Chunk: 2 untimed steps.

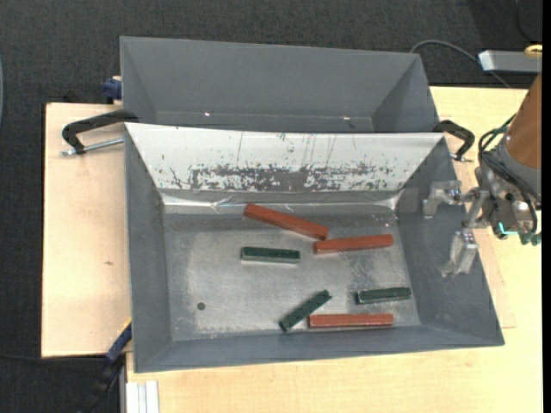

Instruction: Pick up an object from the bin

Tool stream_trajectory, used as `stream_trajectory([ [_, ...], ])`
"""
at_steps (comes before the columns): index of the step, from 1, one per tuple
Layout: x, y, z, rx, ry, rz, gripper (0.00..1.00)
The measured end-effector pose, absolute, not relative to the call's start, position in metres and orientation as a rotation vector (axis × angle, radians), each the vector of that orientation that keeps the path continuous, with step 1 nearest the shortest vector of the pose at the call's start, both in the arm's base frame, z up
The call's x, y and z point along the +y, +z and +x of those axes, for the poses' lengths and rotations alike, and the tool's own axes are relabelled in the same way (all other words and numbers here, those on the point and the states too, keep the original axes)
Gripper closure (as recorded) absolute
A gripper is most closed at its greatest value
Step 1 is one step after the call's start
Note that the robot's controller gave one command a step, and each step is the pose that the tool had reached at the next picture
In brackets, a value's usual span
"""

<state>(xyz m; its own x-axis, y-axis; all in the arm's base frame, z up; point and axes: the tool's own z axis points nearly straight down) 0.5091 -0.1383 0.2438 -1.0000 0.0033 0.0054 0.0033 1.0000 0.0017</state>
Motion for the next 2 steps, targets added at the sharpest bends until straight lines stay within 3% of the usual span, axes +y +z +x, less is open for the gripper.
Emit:
stream_trajectory([
  [1, -0.138, 0.248, 0.511, -3.144, 0.001, -0.001, 0.0],
  [2, -0.132, 0.213, 0.515, -3.15, 0.003, 0.079, 0.0],
])
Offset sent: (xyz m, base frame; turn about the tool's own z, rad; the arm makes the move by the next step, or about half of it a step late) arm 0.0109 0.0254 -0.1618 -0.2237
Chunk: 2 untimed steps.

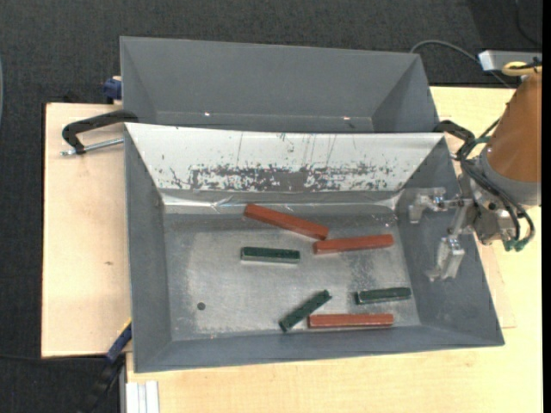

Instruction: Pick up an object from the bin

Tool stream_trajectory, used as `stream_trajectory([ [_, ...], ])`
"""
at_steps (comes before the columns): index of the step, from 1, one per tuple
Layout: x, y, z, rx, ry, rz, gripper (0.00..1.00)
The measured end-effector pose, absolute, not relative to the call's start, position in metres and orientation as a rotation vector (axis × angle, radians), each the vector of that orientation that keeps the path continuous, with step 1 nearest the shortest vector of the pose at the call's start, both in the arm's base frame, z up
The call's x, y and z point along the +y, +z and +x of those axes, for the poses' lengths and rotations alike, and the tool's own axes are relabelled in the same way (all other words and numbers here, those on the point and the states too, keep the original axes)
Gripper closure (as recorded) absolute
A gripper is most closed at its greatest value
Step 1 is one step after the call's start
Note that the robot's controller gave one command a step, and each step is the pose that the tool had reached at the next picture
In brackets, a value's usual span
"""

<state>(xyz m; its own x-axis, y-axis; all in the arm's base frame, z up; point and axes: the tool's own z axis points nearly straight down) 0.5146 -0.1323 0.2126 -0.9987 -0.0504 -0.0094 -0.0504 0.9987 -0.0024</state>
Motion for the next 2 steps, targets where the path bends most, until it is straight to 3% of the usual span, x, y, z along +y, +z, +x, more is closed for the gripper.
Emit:
stream_trajectory([
  [1, -0.092, 0.158, 0.505, 3.14, 0.002, -0.071, 0.0],
  [2, -0.091, 0.125, 0.504, 3.131, 0.0, -0.201, 0.0],
])
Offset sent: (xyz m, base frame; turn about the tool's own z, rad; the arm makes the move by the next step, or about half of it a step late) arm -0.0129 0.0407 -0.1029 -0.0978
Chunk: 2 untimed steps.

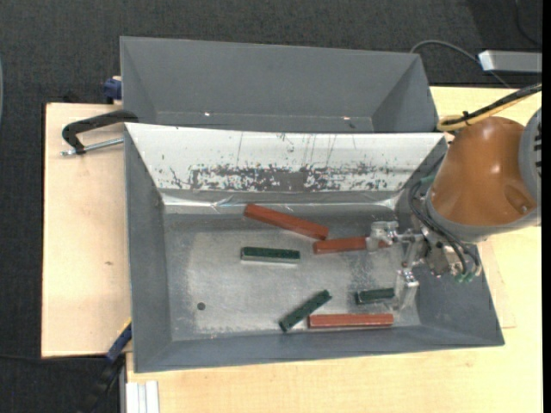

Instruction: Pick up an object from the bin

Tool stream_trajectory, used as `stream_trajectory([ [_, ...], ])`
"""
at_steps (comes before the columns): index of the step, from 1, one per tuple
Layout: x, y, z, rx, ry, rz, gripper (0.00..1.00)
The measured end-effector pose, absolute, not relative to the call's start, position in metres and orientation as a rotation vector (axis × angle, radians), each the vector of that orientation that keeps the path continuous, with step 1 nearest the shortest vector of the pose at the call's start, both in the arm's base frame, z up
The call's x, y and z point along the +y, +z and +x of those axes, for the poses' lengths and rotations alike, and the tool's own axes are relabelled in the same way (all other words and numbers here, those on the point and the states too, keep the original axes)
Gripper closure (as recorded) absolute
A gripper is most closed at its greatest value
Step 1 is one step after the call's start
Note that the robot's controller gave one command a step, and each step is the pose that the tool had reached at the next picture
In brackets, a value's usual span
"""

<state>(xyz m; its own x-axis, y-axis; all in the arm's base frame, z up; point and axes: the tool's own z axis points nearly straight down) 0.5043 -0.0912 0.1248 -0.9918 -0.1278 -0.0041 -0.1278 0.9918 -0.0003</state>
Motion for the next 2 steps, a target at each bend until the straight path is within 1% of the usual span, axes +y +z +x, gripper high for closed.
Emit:
stream_trajectory([
  [1, -0.087, 0.109, 0.513, 3.121, 0.002, -0.362, 0.0],
  [2, -0.108, 0.093, 0.523, 3.104, -0.001, -0.433, 0.0],
])
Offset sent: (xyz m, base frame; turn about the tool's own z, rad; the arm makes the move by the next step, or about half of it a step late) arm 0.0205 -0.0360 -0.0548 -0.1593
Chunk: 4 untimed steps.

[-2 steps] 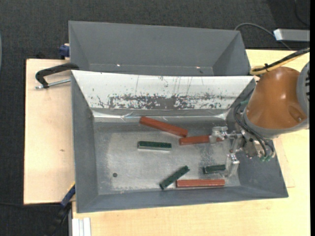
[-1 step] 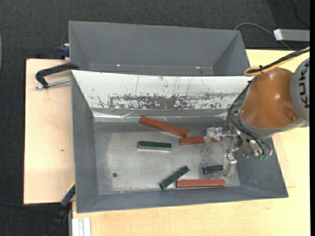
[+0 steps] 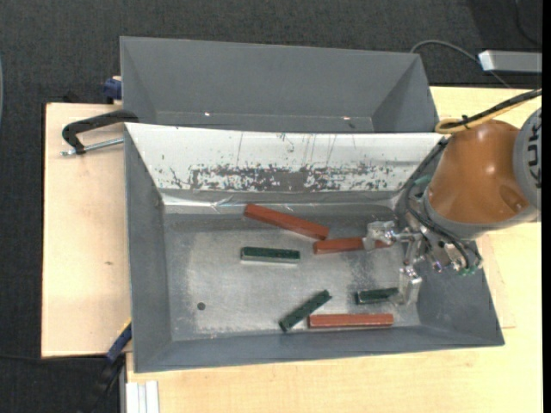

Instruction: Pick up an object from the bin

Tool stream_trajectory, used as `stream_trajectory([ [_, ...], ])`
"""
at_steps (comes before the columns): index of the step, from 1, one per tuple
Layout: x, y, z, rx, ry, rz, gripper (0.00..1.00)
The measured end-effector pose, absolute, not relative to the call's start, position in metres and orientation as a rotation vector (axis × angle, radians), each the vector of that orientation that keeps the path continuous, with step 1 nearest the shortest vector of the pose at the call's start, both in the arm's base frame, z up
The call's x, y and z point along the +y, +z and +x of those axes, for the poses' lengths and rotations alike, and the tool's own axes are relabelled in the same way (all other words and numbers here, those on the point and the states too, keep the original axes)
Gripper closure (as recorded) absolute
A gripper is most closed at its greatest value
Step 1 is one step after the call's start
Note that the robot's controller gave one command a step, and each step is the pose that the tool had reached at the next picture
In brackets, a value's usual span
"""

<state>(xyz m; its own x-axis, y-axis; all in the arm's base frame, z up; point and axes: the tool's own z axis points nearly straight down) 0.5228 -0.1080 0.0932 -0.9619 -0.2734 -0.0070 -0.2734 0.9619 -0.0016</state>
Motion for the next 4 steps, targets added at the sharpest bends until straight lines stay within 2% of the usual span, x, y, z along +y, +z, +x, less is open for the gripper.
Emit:
stream_trajectory([
  [1, -0.097, 0.078, 0.508, 3.079, -0.002, -0.628, 0.0],
  [2, -0.128, 0.072, 0.527, 2.932, -0.002, -1.112, 1.0],
  [3, -0.128, 0.072, 0.527, 2.932, -0.002, -1.113, 1.0],
  [4, -0.135, 0.241, 0.542, 2.924, -0.007, -1.123, 1.0],
])
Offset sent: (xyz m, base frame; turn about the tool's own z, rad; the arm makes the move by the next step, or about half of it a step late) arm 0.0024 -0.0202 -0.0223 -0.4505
